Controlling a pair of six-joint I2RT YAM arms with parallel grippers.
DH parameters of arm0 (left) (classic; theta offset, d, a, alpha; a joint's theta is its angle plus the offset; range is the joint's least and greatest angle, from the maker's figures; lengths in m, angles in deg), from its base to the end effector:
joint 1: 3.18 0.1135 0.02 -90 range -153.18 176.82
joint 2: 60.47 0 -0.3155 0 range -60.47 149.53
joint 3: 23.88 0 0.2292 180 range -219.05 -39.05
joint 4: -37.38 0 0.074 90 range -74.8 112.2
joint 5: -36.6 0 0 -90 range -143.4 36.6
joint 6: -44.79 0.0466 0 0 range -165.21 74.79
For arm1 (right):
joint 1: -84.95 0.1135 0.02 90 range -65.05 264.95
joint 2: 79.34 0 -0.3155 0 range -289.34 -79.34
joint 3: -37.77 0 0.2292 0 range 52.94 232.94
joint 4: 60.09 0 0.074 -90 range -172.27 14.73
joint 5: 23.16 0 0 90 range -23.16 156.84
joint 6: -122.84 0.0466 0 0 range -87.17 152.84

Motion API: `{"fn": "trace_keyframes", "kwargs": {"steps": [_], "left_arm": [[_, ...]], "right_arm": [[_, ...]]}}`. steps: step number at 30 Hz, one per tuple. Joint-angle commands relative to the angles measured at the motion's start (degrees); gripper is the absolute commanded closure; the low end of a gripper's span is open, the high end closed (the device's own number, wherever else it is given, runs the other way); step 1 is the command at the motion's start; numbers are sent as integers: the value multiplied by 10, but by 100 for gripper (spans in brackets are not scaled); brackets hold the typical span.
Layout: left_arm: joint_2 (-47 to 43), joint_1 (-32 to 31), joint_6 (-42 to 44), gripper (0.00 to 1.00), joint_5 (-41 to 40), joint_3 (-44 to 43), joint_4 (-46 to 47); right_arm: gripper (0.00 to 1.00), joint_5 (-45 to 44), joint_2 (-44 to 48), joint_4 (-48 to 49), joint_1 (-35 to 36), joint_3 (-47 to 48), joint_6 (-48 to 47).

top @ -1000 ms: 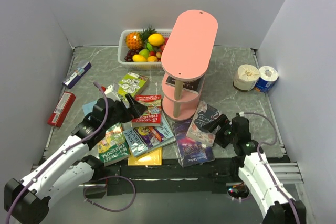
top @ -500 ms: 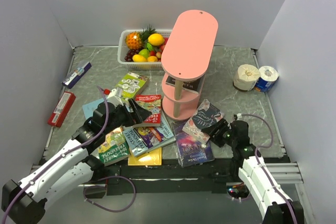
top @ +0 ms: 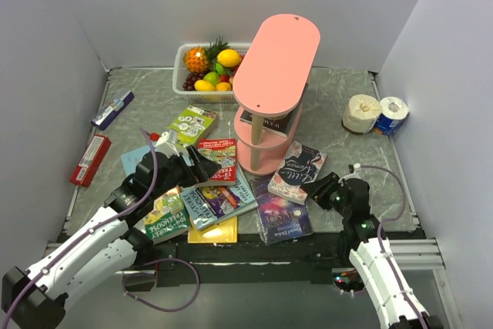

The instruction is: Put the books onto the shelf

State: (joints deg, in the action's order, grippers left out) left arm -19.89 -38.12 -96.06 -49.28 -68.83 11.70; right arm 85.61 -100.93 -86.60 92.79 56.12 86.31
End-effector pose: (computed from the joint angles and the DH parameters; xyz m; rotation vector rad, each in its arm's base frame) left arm 0.0974 -0.0721 0.2924 -0.2389 2.0813 -1.0293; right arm 0.0554 0.0228 0.1580 0.6604 2.1156 0.9664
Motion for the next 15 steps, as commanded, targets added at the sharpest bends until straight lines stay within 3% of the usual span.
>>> {"fn": "trace_keyframes", "kwargs": {"steps": [1, 3, 5, 15], "left_arm": [[0, -2, -12, 1, -6, 3, 17], [6, -3, -10, 1, -4, 0, 16], [7, -2, -7, 0, -5, -2, 14], [-12, -3, 10, 1, -20, -25, -5]], "right_arm": [[74, -39, 30, -61, 1, 72, -61], [91, -40, 32, -76, 1, 96, -69], [100, -29, 31, -78, 0, 111, -74], [100, 5, 8, -44, 0, 171, -58]]}}
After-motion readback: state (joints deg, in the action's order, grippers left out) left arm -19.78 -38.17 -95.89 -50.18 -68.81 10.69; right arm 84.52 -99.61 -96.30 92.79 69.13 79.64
